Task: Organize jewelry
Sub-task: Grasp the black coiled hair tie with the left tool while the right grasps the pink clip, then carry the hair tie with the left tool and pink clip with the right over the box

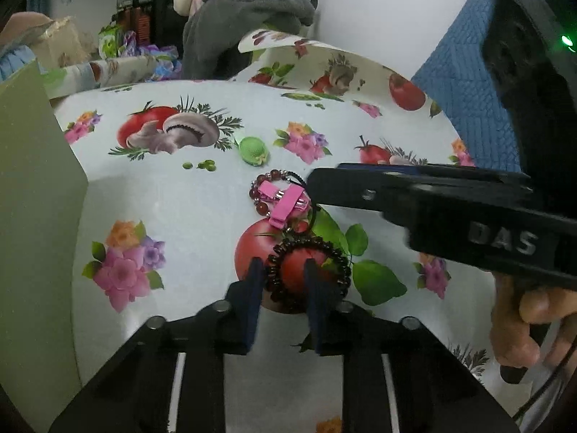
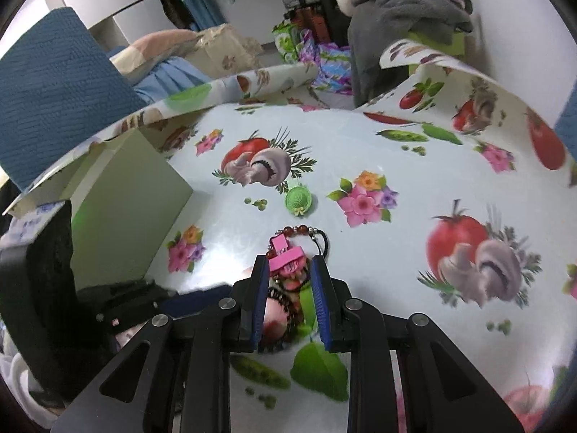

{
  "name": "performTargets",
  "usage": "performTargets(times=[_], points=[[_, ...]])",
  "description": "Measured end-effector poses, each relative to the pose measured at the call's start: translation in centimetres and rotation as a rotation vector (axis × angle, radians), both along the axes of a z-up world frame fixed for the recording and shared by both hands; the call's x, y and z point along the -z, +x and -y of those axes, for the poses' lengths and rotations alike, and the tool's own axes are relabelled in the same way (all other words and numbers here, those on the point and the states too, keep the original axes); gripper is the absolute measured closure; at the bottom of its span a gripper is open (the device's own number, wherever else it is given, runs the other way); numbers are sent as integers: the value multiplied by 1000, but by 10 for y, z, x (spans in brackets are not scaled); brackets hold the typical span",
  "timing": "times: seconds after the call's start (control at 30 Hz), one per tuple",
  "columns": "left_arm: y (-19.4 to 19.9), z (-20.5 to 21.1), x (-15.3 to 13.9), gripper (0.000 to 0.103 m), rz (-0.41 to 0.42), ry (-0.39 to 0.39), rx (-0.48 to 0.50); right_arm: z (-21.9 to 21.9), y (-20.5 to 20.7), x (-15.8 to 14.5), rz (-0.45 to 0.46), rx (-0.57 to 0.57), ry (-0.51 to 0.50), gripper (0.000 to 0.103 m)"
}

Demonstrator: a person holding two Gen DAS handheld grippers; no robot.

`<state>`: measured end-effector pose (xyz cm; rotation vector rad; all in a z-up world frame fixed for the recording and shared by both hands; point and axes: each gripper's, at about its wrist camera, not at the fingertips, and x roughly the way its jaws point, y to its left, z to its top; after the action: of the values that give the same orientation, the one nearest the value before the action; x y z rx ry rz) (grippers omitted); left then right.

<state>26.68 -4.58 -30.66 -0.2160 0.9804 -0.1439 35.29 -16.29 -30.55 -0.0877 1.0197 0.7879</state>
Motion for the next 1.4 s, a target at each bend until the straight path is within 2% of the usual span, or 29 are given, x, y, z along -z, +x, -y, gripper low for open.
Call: performTargets(times=[0.03, 0.1, 0.33, 0.53, 0.6, 0.7, 0.83, 1.13, 1.4], points=[[0, 0, 0, 93, -1, -1, 1, -3, 3, 3, -4, -7, 1, 81], [0, -1, 1, 96, -5, -4, -1, -7, 6, 6, -10, -20, 0, 81], [-4, -6, 0, 96, -10, -22, -24, -21, 12, 22, -9, -37, -60, 81], [-6, -11, -3, 96, -11, -21, -36, -24, 11, 23, -20, -55, -60, 81], [-7, -11, -4, 96, -11, -19, -38, -25, 9, 24, -24, -56, -58, 83], [-9, -12, -7, 96, -10, -25, -39, -27, 4, 23, -16, -69, -66, 90], [-13, -14, -16, 96, -1, -20, -42, -28, -5, 12, 32, -60, -63, 97], [-25, -25, -40, 96, 2, -40, -55, -16, -20, -20, 95, 38, -53, 98], [-35, -38, -81, 96, 8, -33, -54, 0, -32, -52, 86, 186, -102, 98]])
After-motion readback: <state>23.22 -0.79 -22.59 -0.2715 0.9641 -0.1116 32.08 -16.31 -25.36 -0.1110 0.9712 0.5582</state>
